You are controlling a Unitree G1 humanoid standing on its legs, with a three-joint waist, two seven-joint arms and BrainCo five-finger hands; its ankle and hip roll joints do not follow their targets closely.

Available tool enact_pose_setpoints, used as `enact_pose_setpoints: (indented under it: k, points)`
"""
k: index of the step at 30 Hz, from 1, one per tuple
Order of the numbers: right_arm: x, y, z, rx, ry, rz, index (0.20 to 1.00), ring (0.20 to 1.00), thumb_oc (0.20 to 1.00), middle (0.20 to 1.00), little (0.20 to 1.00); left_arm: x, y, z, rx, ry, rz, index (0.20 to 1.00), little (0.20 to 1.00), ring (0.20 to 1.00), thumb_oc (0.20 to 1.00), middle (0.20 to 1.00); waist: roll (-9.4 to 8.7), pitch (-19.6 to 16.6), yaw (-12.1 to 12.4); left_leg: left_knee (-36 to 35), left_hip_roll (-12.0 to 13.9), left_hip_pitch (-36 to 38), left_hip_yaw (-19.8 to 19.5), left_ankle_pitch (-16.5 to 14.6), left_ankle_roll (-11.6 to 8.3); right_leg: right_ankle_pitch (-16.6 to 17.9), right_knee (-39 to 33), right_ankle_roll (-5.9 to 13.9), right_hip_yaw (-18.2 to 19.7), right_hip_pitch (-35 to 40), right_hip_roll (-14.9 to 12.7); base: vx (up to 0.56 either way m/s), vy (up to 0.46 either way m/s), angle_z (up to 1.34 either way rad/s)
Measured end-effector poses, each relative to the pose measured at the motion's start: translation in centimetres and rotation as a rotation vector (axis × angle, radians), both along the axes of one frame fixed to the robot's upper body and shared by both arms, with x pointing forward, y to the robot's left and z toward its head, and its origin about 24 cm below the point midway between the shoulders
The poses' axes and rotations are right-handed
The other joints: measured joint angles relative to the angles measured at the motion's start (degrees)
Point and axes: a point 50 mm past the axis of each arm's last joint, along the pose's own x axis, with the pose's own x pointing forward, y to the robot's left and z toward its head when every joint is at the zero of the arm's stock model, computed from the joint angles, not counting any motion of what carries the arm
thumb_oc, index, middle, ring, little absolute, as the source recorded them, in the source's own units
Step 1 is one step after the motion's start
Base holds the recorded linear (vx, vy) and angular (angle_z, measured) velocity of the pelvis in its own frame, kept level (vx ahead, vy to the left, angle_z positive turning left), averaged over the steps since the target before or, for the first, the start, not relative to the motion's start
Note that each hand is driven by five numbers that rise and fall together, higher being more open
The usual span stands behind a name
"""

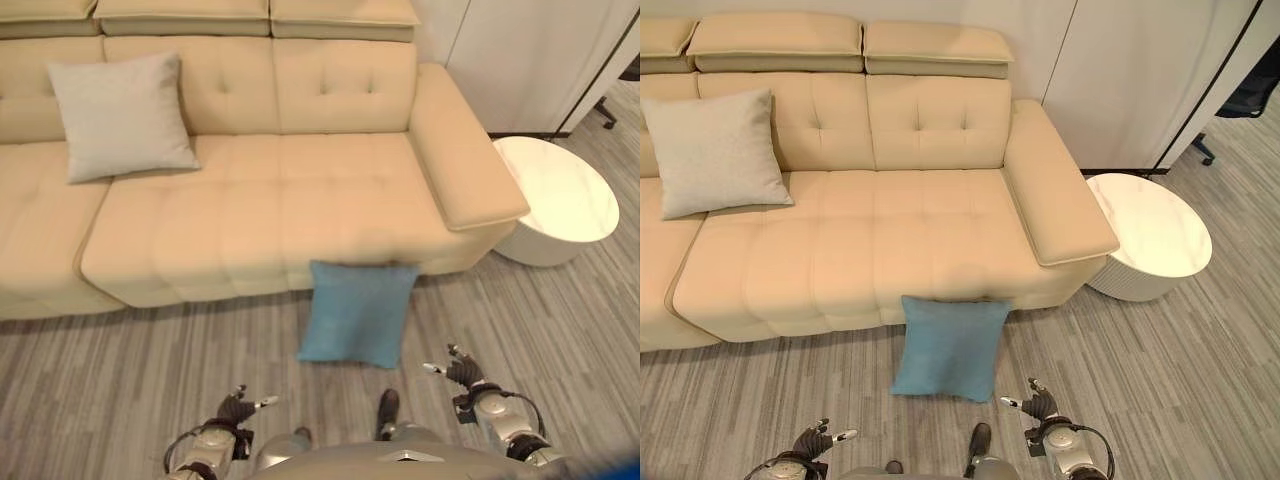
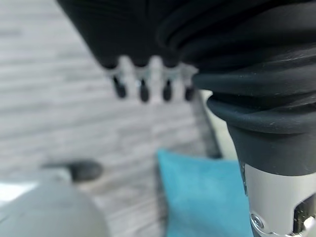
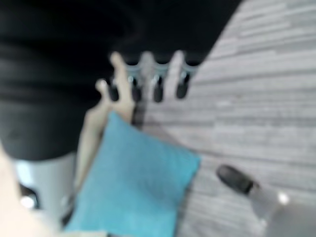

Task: Pick up all the scattered cushions and arrange them neatly on the sofa.

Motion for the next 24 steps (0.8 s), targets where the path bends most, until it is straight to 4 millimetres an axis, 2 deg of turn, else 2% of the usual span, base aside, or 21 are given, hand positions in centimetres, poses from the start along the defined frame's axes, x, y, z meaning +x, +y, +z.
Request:
enact_pose_setpoints:
  k: [1, 2, 4, 6, 7, 8, 11, 12, 13, 14, 15, 16, 17, 18, 19, 20, 21, 22, 23, 24]
  points:
    - [0.1, -0.2, 0.1, -0.006, -0.004, 0.0, 1.0, 1.0, 1.0, 1.0, 1.0, -0.4, -0.2, -0.1, -0.005, 0.01, 0.002, 1.0, 1.0, 1.0, 1.0, 1.0, 0.28, -0.01, -0.01, 0.04, 0.84, -0.01, -0.06, 0.25, -0.42, 0.22, -0.66, -0.36, -0.04, 0.28, 0.57, 0.01, -0.25, 0.24]
    - [0.1, -0.7, 0.3, -0.018, -0.012, -0.003, 1.0, 1.0, 1.0, 1.0, 1.0, -0.6, -0.5, -0.3, -0.013, 0.02, 0.004, 1.0, 1.0, 1.0, 1.0, 1.0, 0.93, 0.05, -0.76, 1.8, 1.31, -2.27, -1.84, 0.56, -1.11, 0.2, -1.43, -0.46, -1.32, 1.0, 0.84, -0.03, -0.195, 0.74]
    - [-0.8, -1.6, 0.1, -0.037, 0.008, -0.012, 1.0, 1.0, 1.0, 1.0, 1.0, 1.0, -0.6, 0.1, -0.013, -0.015, -0.006, 1.0, 1.0, 1.0, 1.0, 1.0, 0.8, 0.26, -0.94, 5.8, 0.77, -6.48, -4.57, 1.67, -2.96, -0.82, -1.43, -0.11, -4.7, 0.95, 0.19, -0.04, -0.144, 1.05]
    - [-0.8, -1.9, 0.2, -0.045, 0.003, -0.015, 1.0, 1.0, 1.0, 1.0, 1.0, 1.7, -0.7, 0.2, -0.014, -0.033, -0.009, 1.0, 1.0, 1.0, 1.0, 1.0, 0.69, 0.4, -0.79, 8.6, 0.65, -8.14, -4.21, 2.0, -3.74, -1.44, -1.71, -0.82, -6.07, 0.96, 0.02, -0.02, -0.109, 0.46]
    - [-0.1, -2.0, 0.6, -0.046, -0.024, -0.013, 1.0, 1.0, 1.0, 1.0, 1.0, 1.6, -0.7, 0.2, -0.015, -0.031, -0.008, 1.0, 1.0, 1.0, 1.0, 1.0, 1.12, 0.86, -0.33, 10.73, 0.85, -9.24, -3.61, 2.19, -3.87, -1.83, -1.71, -1.35, -6.38, 1.1, 0.44, 0.05, -0.003, 0.21]
    - [0.3, -2.5, 0.9, -0.06, -0.039, -0.013, 1.0, 1.0, 1.0, 1.0, 1.0, 1.1, -0.9, 0.0, -0.022, -0.015, -0.007, 1.0, 1.0, 1.0, 1.0, 1.0, 1.74, 1.9, -0.34, 10.47, 0.96, -9.98, -2.7, 2.22, -3.82, -2.01, -1.71, -1.59, -6.78, 1.08, 0.71, 0.05, -0.003, 0.2]
    - [-0.1, -3.0, 0.8, -0.07, -0.031, -0.021, 1.0, 1.0, 1.0, 1.0, 1.0, 1.1, -1.1, 0.0, -0.025, -0.013, -0.007, 1.0, 1.0, 1.0, 1.0, 1.0, 1.87, 2.4, -0.71, 5.54, 0.34, -9.74, -1.03, 2.01, -3.48, -2.02, -1.6, -1.56, -6.67, -0.58, 0.23, 0.1, 0.062, 0.11]
    - [-0.2, -3.0, 0.8, -0.074, -0.027, -0.019, 1.0, 1.0, 1.0, 1.0, 1.0, 1.1, -1.1, 0.0, -0.024, -0.014, -0.007, 1.0, 1.0, 1.0, 1.0, 1.0, 1.92, 2.5, -0.86, 3.69, -0.6, -9.85, -1.47, 1.83, -3.16, -1.8, -1.48, -1.29, -5.95, -1.53, 0.22, 0.11, 0.076, -0.3]
    - [0.1, -3.0, 0.9, -0.075, -0.03, -0.016, 1.0, 1.0, 1.0, 1.0, 1.0, 1.2, -1.1, 0.0, -0.023, -0.016, -0.006, 1.0, 1.0, 1.0, 1.0, 1.0, 2.15, 2.46, -0.34, 0.66, -1.24, -9.32, -1.85, 2.9, -0.89, -1.8, -0.76, -1.22, -5.02, -3.6, 0.33, 0.26, 0.186, -0.51]
    - [0.3, -2.8, 0.9, -0.075, -0.029, -0.008, 1.0, 1.0, 1.0, 1.0, 1.0, 1.1, -1.1, 0.0, -0.023, -0.015, -0.003, 1.0, 1.0, 1.0, 1.0, 1.0, 2.38, 2.9, 0.19, 1.03, -0.29, -10.03, -1.09, 4.24, -0.18, -2.58, -0.32, -0.21, -5.25, -3.98, 1.22, 0.28, 0.21, -0.73]
    - [0.3, -2.4, 0.6, -0.066, -0.011, -0.012, 1.0, 1.0, 1.0, 1.0, 1.0, 1.1, -0.8, 0.0, -0.017, -0.014, -0.002, 1.0, 1.0, 1.0, 1.0, 1.0, 1.85, 3.58, 0.64, 1.47, -0.07, -9.39, -0.02, 3.99, -0.37, -3.37, 4.6, -0.47, -5.05, -5.2, 1.23, 0.27, 0.225, -0.42]
    - [-0.2, -1.7, 0.1, -0.046, 0.01, -0.017, 1.0, 1.0, 1.0, 1.0, 1.0, 0.9, -0.2, 0.1, -0.006, -0.014, 0.008, 1.0, 1.0, 1.0, 1.0, 1.0, -0.2, 3.02, 0.01, 2.03, -1.73, -8.7, 0.34, 3.46, -0.37, -4.97, 6.63, -0.62, -3.29, -5.09, 0.01, 0.19, 0.176, -0.37]
    - [-0.3, -1.4, 0.0, -0.034, 0.012, -0.027, 1.0, 1.0, 1.0, 1.0, 1.0, 0.8, 0.0, 0.1, -0.006, -0.013, 0.021, 1.0, 1.0, 1.0, 1.0, 1.0, -0.9, 2.65, 0.15, 2.5, -2.09, -8.21, 0.06, 2.78, 0.06, -4.99, 6.35, -1.69, -2.41, -5.04, 0.08, 0.12, 0.124, -0.42]
    - [-0.2, -1.3, 0.0, -0.03, 0.007, -0.027, 1.0, 1.0, 1.0, 1.0, 1.0, 0.5, 0.1, 0.1, -0.007, -0.007, 0.025, 1.0, 1.0, 1.0, 1.0, 1.0, -1.17, 2.37, 1.04, 2.58, -2.8, -7.75, -0.59, 2.37, 0.72, -4.89, 6.05, -1.38, -1.28, -5.0, 0.15, 0.1, 0.117, -0.7]
    - [0.0, -1.2, 0.1, -0.03, -0.002, -0.025, 1.0, 1.0, 1.0, 1.0, 1.0, 0.4, 0.0, 0.0, -0.01, -0.006, 0.029, 1.0, 1.0, 1.0, 1.0, 1.0, -0.55, 2.24, 1.71, 2.23, -2.24, -7.77, -0.14, 2.66, 1.93, -4.82, 5.23, -0.07, -0.49, -5.0, 0.28, 0.08, 0.11, -0.69]
    - [0.3, -1.4, 0.2, -0.033, -0.006, -0.028, 1.0, 1.0, 1.0, 1.0, 1.0, 0.8, -0.4, 0.1, -0.022, -0.019, 0.029, 1.0, 1.0, 1.0, 1.0, 1.0, 0.45, 2.2, 1.86, 1.57, -0.8, -7.65, 0.93, 3.14, 2.72, -5.02, 8.89, -0.07, -0.77, -5.68, 0.79, 0.11, 0.155, -0.49]
    - [0.3, -1.3, 0.3, -0.031, -0.007, -0.026, 1.0, 1.0, 1.0, 1.0, 1.0, 1.5, -0.5, 0.3, -0.024, -0.051, 0.021, 1.0, 1.0, 1.0, 1.0, 1.0, 1.29, 2.62, 1.77, 2.33, -0.12, -7.77, 1.1, 2.82, 2.76, -8.09, 15.94, 0.37, -1.38, -6.48, 0.23, 0.1, 0.162, -0.26]
    - [0.1, -1.0, 0.1, -0.024, 0.001, -0.024, 1.0, 1.0, 1.0, 1.0, 1.0, 1.7, -0.2, 0.5, -0.018, -0.059, 0.015, 1.0, 1.0, 1.0, 1.0, 1.0, 1.08, 2.5, 1.74, 3.04, -1.08, -7.67, 1.52, 2.23, 2.95, -10.02, 20.08, 0.68, -0.7, -6.46, -1.93, 0.14, 0.242, -0.37]
    - [0.3, -0.8, 0.2, -0.021, -0.007, -0.019, 1.0, 1.0, 1.0, 1.0, 1.0, 1.7, 0.3, 0.6, -0.003, -0.056, 0.018, 1.0, 1.0, 1.0, 1.0, 1.0, -0.75, 1.32, 1.57, 4.5, -3.55, -8.04, 2.27, 1.47, 2.75, -11.58, 14.71, 0.66, 3.05, -3.96, -3.27, 0.14, 0.257, -0.45]
    - [0.4, -0.9, 0.3, -0.023, -0.015, -0.016, 1.0, 1.0, 1.0, 1.0, 1.0, 1.8, 0.3, 0.6, -0.005, -0.057, 0.015, 1.0, 1.0, 1.0, 1.0, 1.0, -0.29, 1.48, 1.58, 4.45, -3.46, -7.98, 2.7, 1.26, 2.86, -9.99, 12.9, 0.92, 3.24, -2.93, -2.9, 0.11, 0.254, -0.51]
